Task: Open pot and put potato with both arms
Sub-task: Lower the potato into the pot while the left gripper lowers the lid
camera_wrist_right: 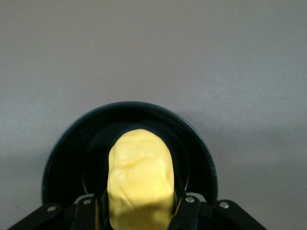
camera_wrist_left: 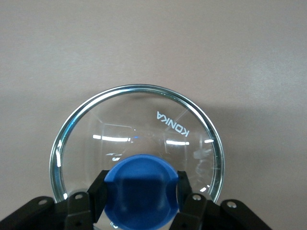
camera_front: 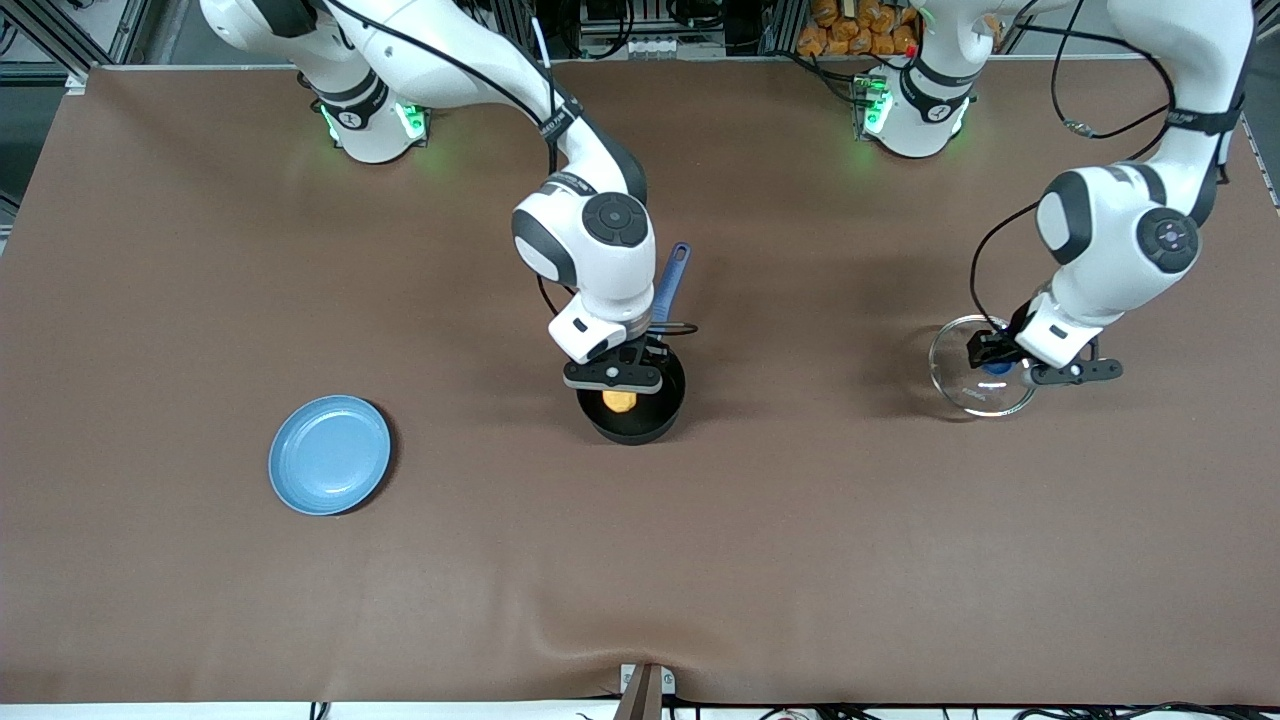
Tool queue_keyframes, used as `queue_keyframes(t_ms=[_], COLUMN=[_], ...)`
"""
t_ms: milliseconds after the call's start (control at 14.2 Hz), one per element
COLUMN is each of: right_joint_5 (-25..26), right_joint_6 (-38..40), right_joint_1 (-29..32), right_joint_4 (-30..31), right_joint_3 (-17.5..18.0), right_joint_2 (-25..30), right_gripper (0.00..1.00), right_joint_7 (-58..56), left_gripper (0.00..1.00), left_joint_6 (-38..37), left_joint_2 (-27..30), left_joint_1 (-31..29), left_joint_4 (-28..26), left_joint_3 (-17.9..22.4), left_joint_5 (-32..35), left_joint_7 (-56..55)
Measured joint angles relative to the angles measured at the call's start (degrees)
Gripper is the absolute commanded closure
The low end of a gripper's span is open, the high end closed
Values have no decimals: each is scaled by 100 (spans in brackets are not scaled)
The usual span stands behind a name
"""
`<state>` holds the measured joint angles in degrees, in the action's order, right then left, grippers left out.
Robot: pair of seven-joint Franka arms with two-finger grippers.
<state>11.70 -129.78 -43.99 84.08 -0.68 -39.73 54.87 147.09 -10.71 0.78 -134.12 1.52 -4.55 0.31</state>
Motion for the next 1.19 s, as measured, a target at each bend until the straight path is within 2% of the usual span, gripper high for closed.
queue_keyframes(t_ms=[492, 562, 632, 773, 1124, 1195], right_joint_5=[14, 15, 16, 19, 24, 25], right_joint_6=[-685, -755, -816, -871, -876, -876], right_joint_1=[-20, -20, -20, -20, -20, -20], right_joint_4=[-30, -31, -36, -38, -50, -53], right_joint_3=[-2, -5, -8, -12, -19, -20], right_joint_2=[-440, -505, -559, -626, -669, -673], right_gripper=[77, 77, 73, 69, 32, 31], right_joint_7=[101, 113, 123, 137, 189, 198], left_gripper=[100, 78, 2, 0, 0, 0], left_joint_6=[374, 379, 386, 400, 332, 174], left_joint_2=[-396, -464, -536, -651, -592, -483], left_joint_1=[-2, -4, -3, -5, -25, -22], left_joint_4=[73, 119, 171, 274, 433, 472], left_joint_3=[-68, -67, -67, -66, -65, -73], left_joint_5=[0, 0, 0, 0, 0, -1], left_joint_7=[0, 0, 0, 0, -40, -134])
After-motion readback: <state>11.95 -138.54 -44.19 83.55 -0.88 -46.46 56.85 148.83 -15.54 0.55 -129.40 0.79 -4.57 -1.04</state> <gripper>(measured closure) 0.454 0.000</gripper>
